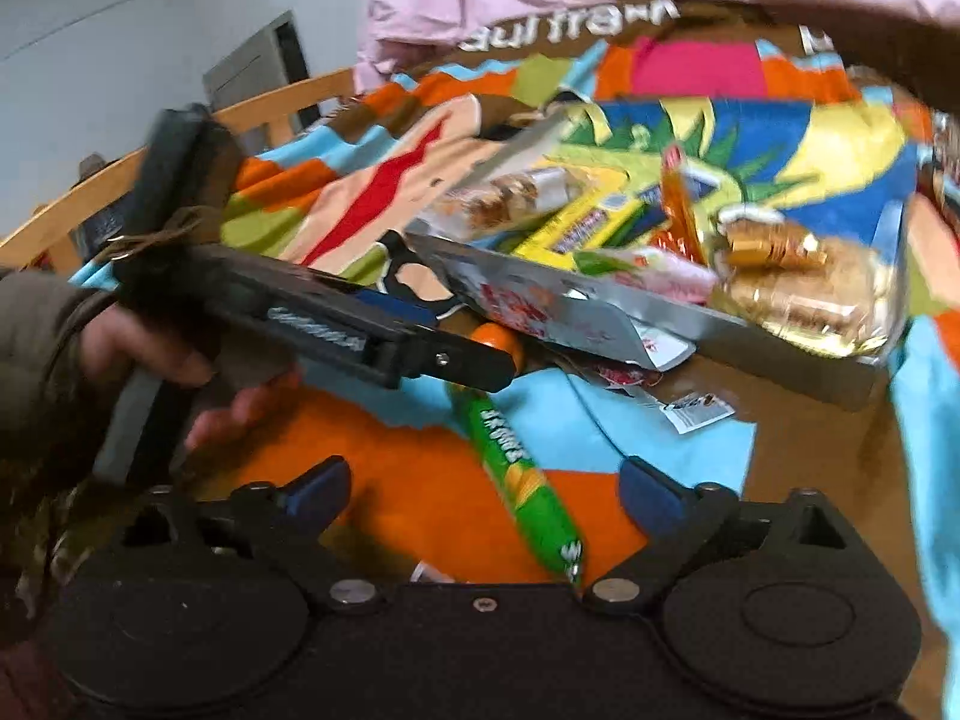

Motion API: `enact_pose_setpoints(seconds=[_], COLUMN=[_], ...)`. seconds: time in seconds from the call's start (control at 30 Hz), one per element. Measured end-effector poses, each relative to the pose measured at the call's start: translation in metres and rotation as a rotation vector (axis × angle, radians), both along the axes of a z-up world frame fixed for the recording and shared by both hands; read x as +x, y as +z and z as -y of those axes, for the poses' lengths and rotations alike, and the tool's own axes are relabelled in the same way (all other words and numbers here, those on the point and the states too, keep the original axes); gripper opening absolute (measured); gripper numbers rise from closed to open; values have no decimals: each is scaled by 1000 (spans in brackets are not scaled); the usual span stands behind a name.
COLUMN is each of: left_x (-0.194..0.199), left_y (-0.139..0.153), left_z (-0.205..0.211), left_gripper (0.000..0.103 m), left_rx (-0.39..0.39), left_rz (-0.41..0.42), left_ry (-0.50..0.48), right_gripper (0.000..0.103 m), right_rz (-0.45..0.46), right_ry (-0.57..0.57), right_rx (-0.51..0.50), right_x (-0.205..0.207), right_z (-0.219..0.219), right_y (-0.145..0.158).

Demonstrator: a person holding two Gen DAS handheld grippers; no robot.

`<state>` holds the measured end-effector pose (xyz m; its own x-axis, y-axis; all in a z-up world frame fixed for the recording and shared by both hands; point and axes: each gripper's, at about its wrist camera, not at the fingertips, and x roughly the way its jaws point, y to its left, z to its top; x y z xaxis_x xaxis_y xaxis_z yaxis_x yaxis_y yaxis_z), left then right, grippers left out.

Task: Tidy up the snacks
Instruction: 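Close the left tool on the mandarin while the right grasps the green sausage stick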

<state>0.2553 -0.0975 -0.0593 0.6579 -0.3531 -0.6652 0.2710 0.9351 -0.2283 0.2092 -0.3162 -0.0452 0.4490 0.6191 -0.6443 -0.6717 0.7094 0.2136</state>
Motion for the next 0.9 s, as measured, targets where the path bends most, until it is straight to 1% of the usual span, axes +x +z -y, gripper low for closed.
enact_pose_setpoints(seconds=[0.03, 0.07, 0.1, 0.13, 0.17, 0.23, 0.27, 0.3, 0.33, 0.37, 0.4, 0.43, 0.5, 0.53, 0.57, 0.7, 0.9], left_x=[1, 2, 2, 2, 1, 1, 1, 1, 1, 2, 2, 2, 0, -2, -5, -12, 3], left_y=[-1, -1, 0, -1, -1, -2, -3, -4, -5, -5, -5, -5, -4, -4, -4, -1, -6], left_z=[0, 0, 1, 3, 4, 6, 6, 6, 6, 5, 5, 5, 5, 5, 6, 12, 22], left_gripper=[101, 100, 97, 93, 92, 83, 82, 77, 72, 70, 64, 57, 54, 51, 50, 49, 44], left_rx=[-10, -17, -18, -14, -10, -11, -15, -19, -24, -25, -22, -16, -10, -14, -14, 9, 13], left_rz=[0, 4, 11, 17, 23, 30, 32, 34, 38, 41, 43, 43, 47, 53, 59, 79, 39], left_ry=[4, 3, -1, -3, -5, 0, 7, 18, 30, 40, 51, 62, 76, 79, 79, 47, 30], right_gripper=[84, 80, 71, 67, 60, 56, 51, 46, 44, 39, 35, 33, 27, 26, 24, 22, 24], right_rz=[19, 29, 33, 32, 35, 51, 58, 58, 56, 54, 56, 59, 65, 64, 62, 54, 62], right_ry=[8, 19, 26, 32, 36, 35, 33, 26, 13, -2, -15, -24, -42, -49, -58, -79, -85], right_rx=[-17, -29, -35, -38, -43, -54, -54, -50, -45, -40, -37, -38, -39, -39, -37, -30, -45], right_x=[1, 1, 2, 3, 3, 1, -1, -2, -2, -3, -5, -7, -12, -15, -17, -24, -18], right_z=[-4, -8, -12, -15, -19, -23, -23, -22, -21, -20, -20, -19, -19, -18, -18, -15, -20], right_y=[-2, -4, -6, -8, -10, -12, -12, -12, -12, -12, -12, -11, -11, -11, -10, -11, -13])
